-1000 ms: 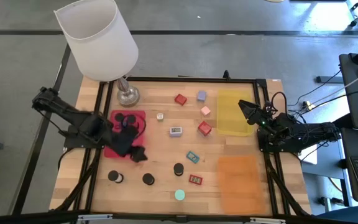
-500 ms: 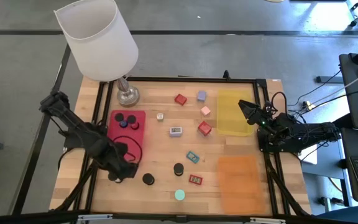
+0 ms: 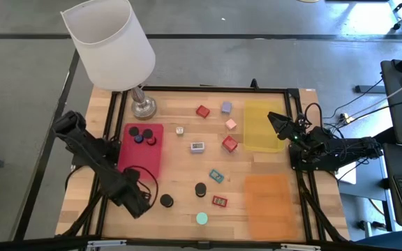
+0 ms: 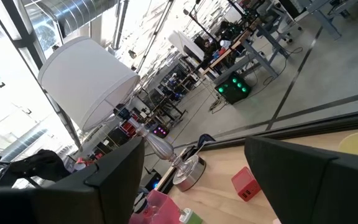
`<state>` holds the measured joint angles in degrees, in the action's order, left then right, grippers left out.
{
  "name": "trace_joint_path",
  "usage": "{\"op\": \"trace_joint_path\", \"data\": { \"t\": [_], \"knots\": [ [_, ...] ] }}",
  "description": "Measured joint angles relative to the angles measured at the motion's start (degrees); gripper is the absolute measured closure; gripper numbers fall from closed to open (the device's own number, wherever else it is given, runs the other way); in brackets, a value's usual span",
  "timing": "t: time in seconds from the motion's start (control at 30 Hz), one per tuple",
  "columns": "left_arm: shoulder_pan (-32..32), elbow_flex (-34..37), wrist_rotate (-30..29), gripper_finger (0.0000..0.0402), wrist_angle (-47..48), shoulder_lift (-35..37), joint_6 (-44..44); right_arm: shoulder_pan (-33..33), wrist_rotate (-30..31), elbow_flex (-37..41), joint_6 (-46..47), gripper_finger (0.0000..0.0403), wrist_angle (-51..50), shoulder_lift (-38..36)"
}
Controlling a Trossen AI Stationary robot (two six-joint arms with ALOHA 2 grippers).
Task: Pick & Place Office items
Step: Put the white hourglass timer into the red bin
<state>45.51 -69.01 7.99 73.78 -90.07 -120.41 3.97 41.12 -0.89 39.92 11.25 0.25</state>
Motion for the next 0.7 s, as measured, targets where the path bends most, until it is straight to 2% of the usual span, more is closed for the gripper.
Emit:
{"op": "trace_joint_path", "data": {
  "t": [0.23, 0.5, 0.7],
  "knots": [
    [2.2, 0.0, -4.9, 0.0064, -0.4, -3.0, -5.4, 0.0, 0.0, 0.0, 0.0, 0.0121, 0.0, 0.0],
    [2.5, 0.2, -4.0, 0.0068, -0.3, -4.1, -6.5, 0.0, 0.0, 0.0, 0.0, 0.0121, 0.0, 0.0],
    [2.5, 0.2, -4.0, 0.0103, -0.7, -4.1, -6.6, 0.0, 0.0, 0.0, 0.0, 0.0121, 0.0, 0.0]
  ]
}}
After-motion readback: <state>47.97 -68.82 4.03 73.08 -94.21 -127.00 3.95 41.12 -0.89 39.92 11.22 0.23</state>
